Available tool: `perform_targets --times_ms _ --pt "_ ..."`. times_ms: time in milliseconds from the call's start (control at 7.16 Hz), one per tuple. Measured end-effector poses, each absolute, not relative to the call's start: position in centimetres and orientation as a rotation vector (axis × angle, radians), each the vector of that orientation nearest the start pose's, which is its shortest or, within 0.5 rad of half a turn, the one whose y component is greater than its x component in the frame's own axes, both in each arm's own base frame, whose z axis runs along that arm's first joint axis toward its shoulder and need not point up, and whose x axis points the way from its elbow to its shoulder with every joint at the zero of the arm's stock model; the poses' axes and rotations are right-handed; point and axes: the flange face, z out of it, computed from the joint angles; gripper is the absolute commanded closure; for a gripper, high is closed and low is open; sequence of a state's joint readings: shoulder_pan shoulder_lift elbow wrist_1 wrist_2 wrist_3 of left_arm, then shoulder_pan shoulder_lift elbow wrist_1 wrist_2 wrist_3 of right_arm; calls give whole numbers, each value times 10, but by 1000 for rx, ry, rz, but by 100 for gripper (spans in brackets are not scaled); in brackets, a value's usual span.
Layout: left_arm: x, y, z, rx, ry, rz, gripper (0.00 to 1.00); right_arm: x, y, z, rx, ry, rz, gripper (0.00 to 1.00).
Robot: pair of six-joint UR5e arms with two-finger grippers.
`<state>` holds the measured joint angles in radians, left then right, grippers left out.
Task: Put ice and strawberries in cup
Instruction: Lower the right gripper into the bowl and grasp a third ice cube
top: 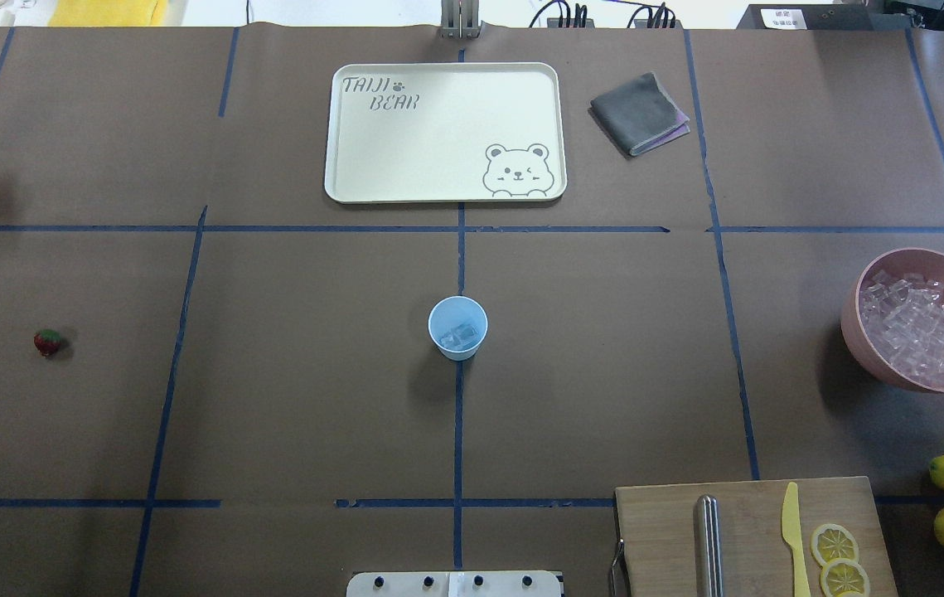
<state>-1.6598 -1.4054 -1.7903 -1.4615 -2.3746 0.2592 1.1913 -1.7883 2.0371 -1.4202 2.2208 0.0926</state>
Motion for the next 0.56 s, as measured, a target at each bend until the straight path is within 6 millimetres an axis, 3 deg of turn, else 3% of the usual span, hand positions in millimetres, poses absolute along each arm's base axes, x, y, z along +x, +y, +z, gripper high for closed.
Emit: perform_targets --times_ms 280,559 --pt "-98 -410 635 88 801 139 0 -87 -407 536 239 -735 -343 1" --pt "-98 -410 634 89 801 139 0 -104 -406 551 243 -759 -315 1"
